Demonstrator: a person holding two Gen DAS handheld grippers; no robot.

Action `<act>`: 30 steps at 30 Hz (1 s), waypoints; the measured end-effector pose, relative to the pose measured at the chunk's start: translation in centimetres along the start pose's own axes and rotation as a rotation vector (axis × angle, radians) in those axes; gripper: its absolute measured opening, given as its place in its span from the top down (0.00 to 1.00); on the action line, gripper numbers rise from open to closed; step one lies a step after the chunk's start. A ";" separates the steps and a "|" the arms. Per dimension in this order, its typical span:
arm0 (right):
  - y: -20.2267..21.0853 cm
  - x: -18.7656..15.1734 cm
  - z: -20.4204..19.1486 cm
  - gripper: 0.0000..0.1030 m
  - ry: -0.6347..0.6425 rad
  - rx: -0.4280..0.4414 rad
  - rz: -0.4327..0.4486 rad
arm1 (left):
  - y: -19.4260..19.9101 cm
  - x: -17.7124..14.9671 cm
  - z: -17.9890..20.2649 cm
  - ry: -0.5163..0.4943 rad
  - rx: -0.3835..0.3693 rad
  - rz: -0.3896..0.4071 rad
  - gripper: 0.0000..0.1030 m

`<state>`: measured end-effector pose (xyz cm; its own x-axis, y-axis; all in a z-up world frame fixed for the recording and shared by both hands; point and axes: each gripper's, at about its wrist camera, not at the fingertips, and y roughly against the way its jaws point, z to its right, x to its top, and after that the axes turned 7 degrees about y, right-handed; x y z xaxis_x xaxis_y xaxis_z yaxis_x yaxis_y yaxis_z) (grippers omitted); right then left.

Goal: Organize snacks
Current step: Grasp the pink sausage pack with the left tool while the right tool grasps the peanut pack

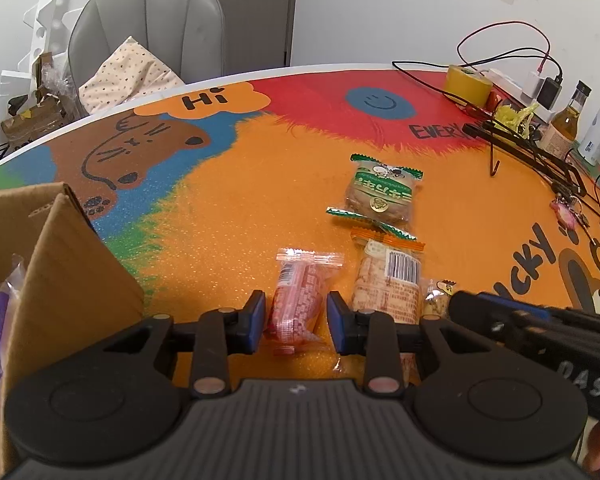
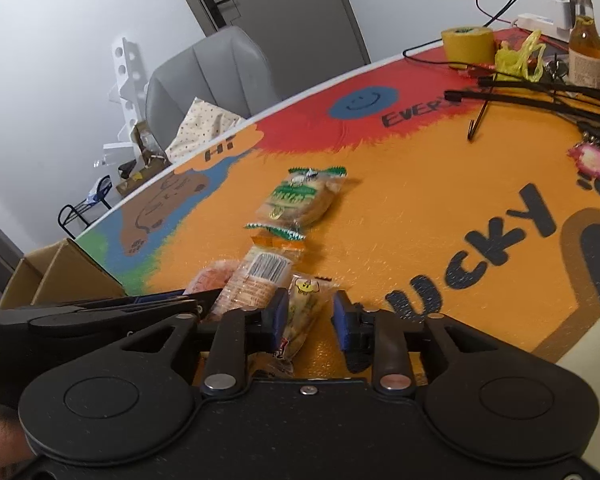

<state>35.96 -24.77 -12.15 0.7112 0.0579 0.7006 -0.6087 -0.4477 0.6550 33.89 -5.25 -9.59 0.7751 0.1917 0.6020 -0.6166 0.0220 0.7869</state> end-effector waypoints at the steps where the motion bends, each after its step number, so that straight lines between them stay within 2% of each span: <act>1: -0.2 -0.1 -0.1 0.63 0.002 -0.005 -0.004 | 0.0 0.0 0.0 -0.002 0.000 0.001 0.77; 12: 0.2 -0.8 -1.5 0.65 0.085 -0.010 -0.046 | 1.3 -1.2 -0.1 0.014 -0.059 0.015 0.83; 17: 0.6 -1.4 -1.9 0.85 0.102 0.005 -0.052 | 2.5 -1.6 -0.2 0.019 -0.080 0.035 0.83; 30: 4.8 -2.0 -2.8 0.86 0.088 -0.023 0.063 | 6.7 -2.6 -0.9 0.027 -0.137 0.112 0.83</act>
<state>30.60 -24.56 -9.62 0.6384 0.1088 0.7620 -0.6598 -0.4324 0.6146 27.58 -4.74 -5.98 0.6974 0.2268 0.6798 -0.7135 0.1317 0.6881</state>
